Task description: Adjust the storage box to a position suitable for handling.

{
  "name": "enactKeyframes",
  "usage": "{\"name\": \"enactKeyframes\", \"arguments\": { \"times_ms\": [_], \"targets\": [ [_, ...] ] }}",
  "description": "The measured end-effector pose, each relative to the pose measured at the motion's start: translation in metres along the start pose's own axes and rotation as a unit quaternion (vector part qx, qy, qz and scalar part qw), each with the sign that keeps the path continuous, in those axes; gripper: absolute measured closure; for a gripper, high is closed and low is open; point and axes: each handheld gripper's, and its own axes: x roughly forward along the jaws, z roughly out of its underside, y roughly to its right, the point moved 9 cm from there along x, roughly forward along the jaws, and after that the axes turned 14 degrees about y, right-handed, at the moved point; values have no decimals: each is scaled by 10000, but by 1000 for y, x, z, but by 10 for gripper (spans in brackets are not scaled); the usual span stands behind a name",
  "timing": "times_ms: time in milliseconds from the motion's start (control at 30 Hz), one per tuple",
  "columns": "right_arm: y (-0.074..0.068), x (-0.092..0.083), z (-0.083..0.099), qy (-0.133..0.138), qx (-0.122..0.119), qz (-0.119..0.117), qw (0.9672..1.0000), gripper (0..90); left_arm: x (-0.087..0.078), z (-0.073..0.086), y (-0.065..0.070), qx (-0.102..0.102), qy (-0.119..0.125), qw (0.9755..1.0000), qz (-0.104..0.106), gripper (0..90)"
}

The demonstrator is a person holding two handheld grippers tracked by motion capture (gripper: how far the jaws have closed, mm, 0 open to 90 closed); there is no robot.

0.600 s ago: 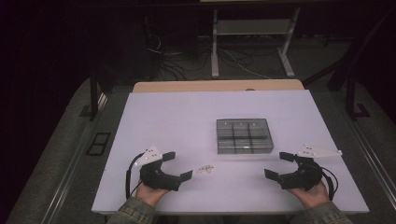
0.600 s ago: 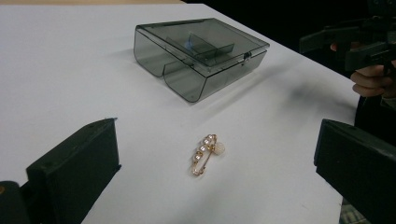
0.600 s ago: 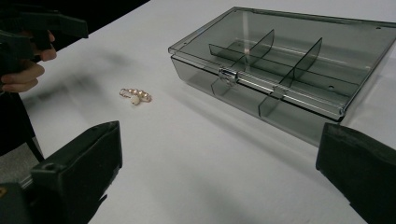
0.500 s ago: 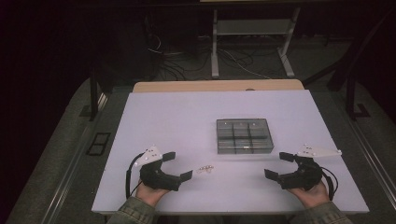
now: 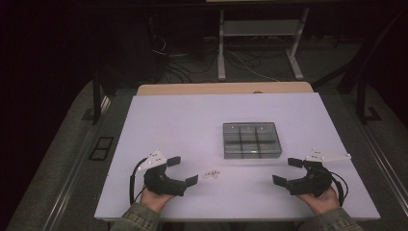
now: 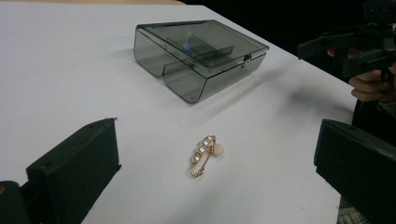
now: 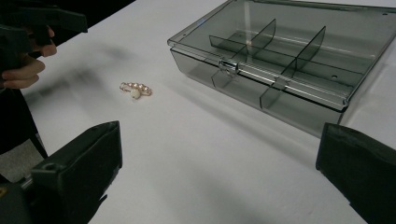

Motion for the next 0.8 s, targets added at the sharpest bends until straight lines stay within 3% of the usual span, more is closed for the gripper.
{"name": "enactKeyframes", "arguments": {
  "times_ms": [467, 800],
  "targets": [
    [3, 2, 4, -372, -84, 4, 9993, 2, 0, 2, -3, -26, -39, 10000, -56, 0],
    [9, 2, -6, -449, -67, -43, 9990, 2, 0, 2, -5, -47, -51, 9999, -77, 0]
  ]
}}
